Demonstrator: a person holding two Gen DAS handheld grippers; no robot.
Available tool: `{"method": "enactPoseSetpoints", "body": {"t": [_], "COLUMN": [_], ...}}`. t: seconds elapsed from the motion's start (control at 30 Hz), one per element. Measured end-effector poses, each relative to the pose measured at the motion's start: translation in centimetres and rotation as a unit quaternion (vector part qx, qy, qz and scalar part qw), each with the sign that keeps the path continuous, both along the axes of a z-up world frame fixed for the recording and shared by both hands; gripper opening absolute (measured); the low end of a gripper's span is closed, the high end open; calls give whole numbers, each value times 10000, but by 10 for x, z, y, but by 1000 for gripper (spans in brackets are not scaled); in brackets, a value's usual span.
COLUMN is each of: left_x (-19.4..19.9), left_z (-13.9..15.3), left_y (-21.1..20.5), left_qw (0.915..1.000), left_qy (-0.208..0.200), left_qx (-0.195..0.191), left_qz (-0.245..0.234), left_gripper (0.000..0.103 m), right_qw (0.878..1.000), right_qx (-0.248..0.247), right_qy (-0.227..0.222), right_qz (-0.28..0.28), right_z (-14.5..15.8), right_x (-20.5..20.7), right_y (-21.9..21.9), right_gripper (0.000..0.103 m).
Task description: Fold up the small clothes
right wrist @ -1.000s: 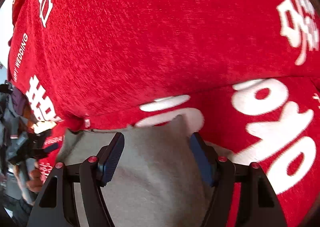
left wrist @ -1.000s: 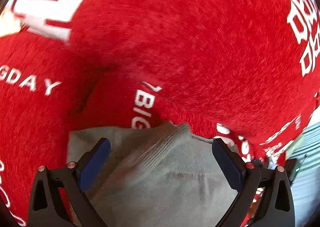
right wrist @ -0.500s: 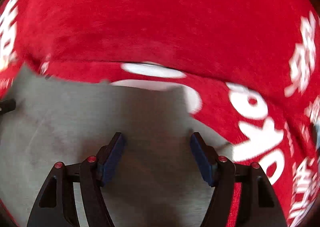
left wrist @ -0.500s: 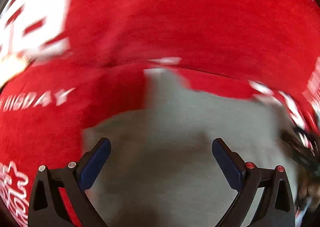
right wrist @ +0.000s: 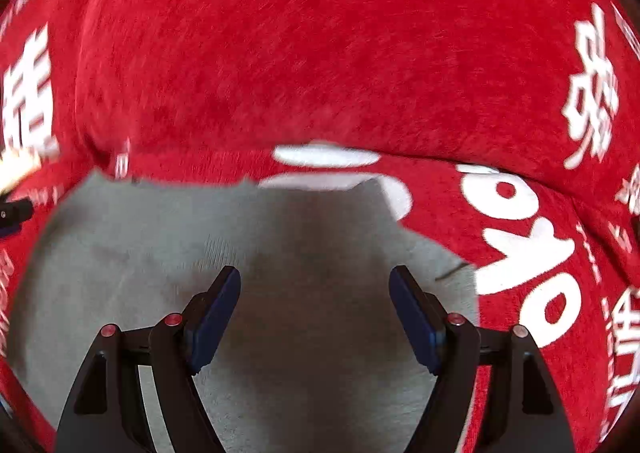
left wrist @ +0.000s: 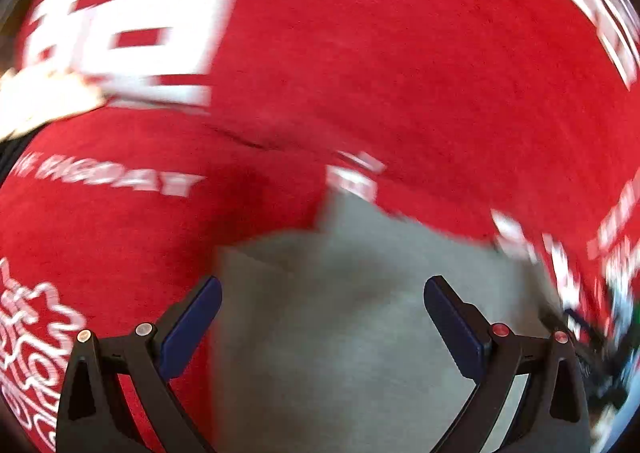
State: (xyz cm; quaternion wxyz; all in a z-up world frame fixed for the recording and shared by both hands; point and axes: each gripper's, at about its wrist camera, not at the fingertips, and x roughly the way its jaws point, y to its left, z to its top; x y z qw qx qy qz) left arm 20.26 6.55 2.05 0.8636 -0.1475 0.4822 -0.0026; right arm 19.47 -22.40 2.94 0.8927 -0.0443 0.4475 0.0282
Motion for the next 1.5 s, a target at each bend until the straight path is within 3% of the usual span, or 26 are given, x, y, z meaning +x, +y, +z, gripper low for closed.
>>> {"method": "enactPoseSetpoints", "body": {"t": [0.07, 0.17, 0.27, 0.37, 0.47, 0.53, 0.67, 0.7, 0.77, 0.9, 0.93, 1.0, 1.07, 1.17, 1.27, 1.33, 1.43, 1.5], "left_x": [1, 2, -9, -25, -45, -62, -99, -107, -121, -145, -149, -164, -169, -179, -182, -180, -171, -174], "left_z": [-16, -44, -38, -18, -1, 2, -14, -22, -33, -45, -47, -46, -43, -30, -19, -24, -44, -50], "left_y": [-34, -35, -4, 15, 4, -25, -64, -56, -31, 22, 33, 44, 40, 3, -53, -72, -75, -69], "left_qw": [9978, 9934, 9944, 9951, 9976, 9991, 9937, 9933, 9962, 9981, 9979, 9972, 9957, 9984, 9969, 9954, 9948, 9955], "left_qy": [83, 516, 513, 319, 119, 28, -81, 17, 14, 190, 248, 298, 290, -21, -350, -293, 16, -79], "left_qx": [531, 999, 876, 732, 391, 342, 1091, 1144, 868, 486, 436, 333, 422, 345, 710, 885, 1010, 944], "left_qz": [-381, -218, 304, 587, 552, 242, -235, -187, -33, 325, 415, 606, 774, 438, -37, -210, -130, -87], "left_gripper": [101, 103, 103, 103, 103, 103, 103, 103, 103, 103, 103, 103, 103, 103, 103, 103, 103, 103], "right_qw": [9998, 9989, 9950, 9916, 9932, 9970, 9995, 9991, 9991, 9989, 9987, 9963, 9955, 9964, 9995, 9997, 9997, 9998], "right_qx": [-137, 40, 170, 288, 402, 462, -162, -273, -270, 445, 452, -259, 22, 398, 177, 77, -168, 183], "right_qy": [106, 94, 156, 115, -194, -122, -39, 8, -92, -58, -107, -17, -43, -297, -258, -138, 21, 18], "right_qz": [-44, -447, -967, -1259, -1076, -614, 276, 338, 307, -155, -198, -823, -945, -693, -110, 200, 156, 16], "right_z": [-9, -11, -7, 7, 23, 21, 1, -5, -14, -13, -12, -12, -7, 3, -2, -11, -28, -33], "right_x": [-2, -13, -29, -48, -69, -78, -103, -108, -115, -131, -137, -146, -162, -181, -183, -180, -166, -163], "right_y": [-1, -40, -85, -100, -70, -32, 39, 41, 26, -54, -63, -78, -87, -55, 6, 33, 39, 22], "right_gripper": [80, 81, 82, 82, 82, 82, 82, 82, 83, 83, 85, 86, 86, 86, 86, 86, 86, 87]}}
